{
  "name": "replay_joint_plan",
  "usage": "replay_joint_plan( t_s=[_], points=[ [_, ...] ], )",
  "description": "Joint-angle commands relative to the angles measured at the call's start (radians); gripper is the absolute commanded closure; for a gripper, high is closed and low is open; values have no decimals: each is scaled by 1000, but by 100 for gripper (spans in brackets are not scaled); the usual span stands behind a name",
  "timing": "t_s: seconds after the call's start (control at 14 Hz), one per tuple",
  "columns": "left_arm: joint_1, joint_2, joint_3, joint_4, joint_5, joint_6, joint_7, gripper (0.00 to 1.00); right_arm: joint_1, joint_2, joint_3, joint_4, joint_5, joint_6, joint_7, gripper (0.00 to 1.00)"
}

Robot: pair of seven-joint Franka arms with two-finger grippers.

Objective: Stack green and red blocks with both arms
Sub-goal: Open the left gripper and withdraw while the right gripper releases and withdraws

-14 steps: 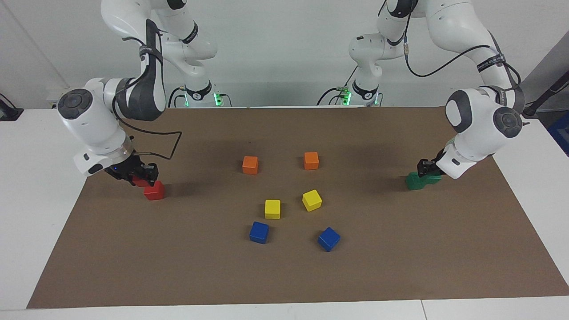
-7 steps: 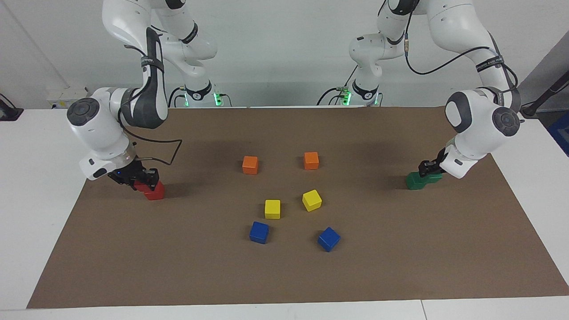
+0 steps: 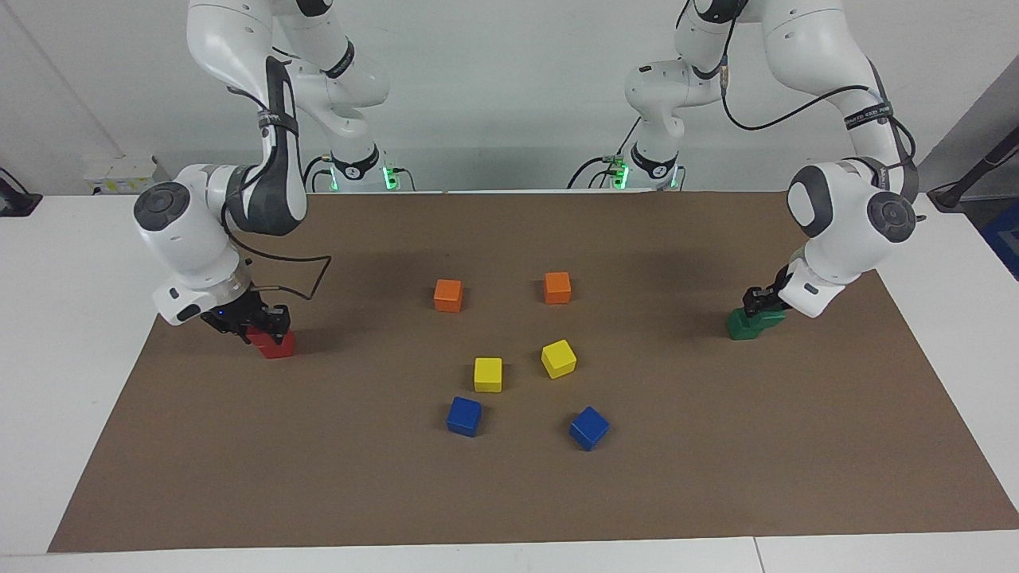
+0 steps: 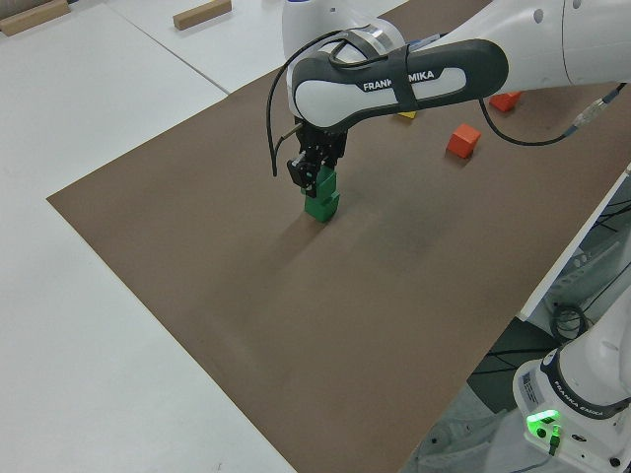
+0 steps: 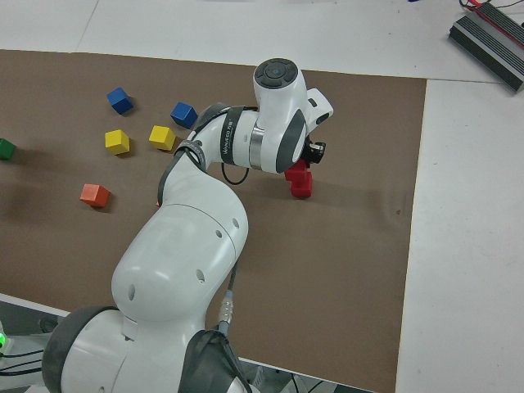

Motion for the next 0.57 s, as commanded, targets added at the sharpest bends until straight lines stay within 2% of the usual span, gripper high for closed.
replay_joint_plan(
  t_s=[0.0,0.5],
  points=[
    [-12,-44,4,-47,11,25,-23,100,-15,-23,11,-34,2,27,-33,100],
    [-12,-56,4,-87,11,62,-23,100,-22,-16,11,-48,2,28,-48,100]
  ],
)
